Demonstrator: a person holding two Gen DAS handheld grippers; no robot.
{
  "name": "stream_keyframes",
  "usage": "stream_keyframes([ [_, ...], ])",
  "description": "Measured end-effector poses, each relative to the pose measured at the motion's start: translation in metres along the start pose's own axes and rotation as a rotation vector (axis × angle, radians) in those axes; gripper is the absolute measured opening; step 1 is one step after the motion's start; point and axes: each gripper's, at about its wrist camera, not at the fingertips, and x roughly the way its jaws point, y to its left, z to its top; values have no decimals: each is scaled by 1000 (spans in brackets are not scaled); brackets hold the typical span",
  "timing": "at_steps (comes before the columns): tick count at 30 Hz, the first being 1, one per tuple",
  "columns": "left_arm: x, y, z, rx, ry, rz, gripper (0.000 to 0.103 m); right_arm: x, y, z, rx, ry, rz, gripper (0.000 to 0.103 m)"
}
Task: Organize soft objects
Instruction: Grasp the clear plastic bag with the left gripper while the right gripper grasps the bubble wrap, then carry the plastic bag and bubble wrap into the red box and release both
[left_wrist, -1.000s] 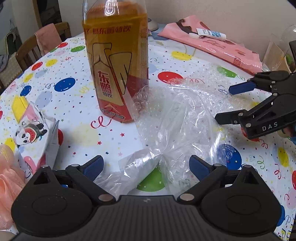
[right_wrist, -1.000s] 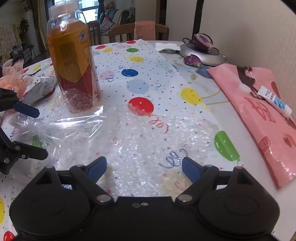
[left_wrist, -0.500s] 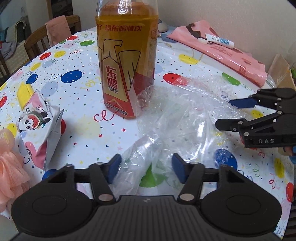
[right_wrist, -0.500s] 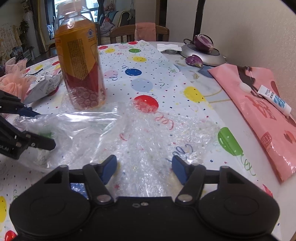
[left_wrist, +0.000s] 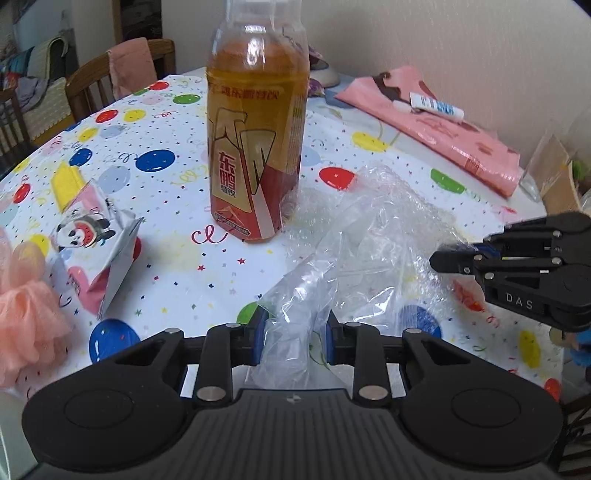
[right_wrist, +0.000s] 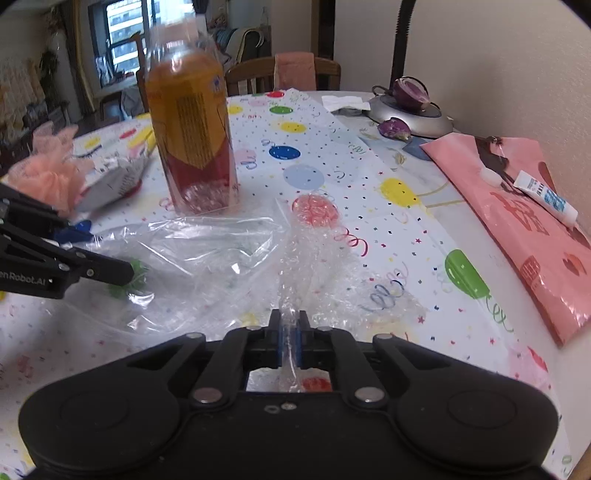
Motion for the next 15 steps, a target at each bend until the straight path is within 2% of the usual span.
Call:
stream_keyframes([
  [6, -31, -2, -6, -56, -43, -28, 28, -30, 3, 2, 67, -26, 18, 4],
  [15, -82, 2, -19, -132, -107, -6, 28, -77, 19, 11, 84, -77, 51, 4],
])
